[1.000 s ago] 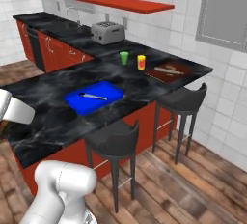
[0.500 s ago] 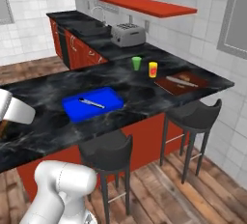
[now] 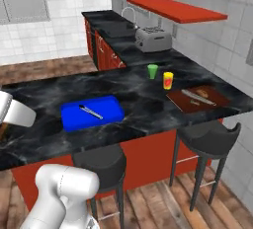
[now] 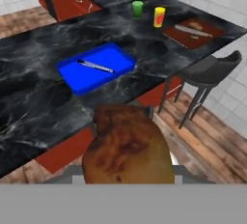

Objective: Gather the potato and mushroom from the fridge and place them on a tray on the dining counter. Then gather the fish and chicken drumstick from the fridge and place them on the other tray.

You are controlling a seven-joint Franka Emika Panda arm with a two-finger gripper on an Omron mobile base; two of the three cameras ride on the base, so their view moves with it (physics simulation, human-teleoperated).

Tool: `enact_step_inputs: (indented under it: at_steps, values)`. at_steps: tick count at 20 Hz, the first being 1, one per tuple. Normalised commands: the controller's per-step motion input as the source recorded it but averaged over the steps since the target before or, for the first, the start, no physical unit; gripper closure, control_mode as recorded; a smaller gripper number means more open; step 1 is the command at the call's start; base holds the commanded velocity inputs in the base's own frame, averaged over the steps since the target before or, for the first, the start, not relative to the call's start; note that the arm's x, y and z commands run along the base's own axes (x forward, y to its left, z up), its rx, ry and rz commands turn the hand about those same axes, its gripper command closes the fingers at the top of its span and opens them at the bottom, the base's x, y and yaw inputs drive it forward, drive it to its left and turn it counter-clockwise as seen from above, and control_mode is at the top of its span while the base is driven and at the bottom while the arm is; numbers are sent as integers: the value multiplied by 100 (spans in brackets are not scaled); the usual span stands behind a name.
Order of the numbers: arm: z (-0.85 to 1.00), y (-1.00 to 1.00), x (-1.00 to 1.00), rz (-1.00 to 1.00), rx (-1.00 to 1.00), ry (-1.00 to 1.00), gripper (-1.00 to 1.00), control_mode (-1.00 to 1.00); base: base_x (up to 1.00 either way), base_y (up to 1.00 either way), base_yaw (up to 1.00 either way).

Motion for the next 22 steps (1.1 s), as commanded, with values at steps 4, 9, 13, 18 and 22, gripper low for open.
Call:
enact_step_inputs:
  at_steps: [4, 9, 13, 18, 22]
  values:
    - [0, 0, 0, 0, 0, 0, 100, 100, 18, -62, 38]
    - [0, 0, 0, 0, 0, 0, 100, 100, 18, -61, 38]
    - [0, 0, 0, 0, 0, 0, 100, 100, 28, -57, 39]
    - [0, 0, 0, 0, 0, 0, 100, 100, 72, -37, 41]
    - [0, 0, 0, 0, 0, 0, 100, 100, 75, -32, 41]
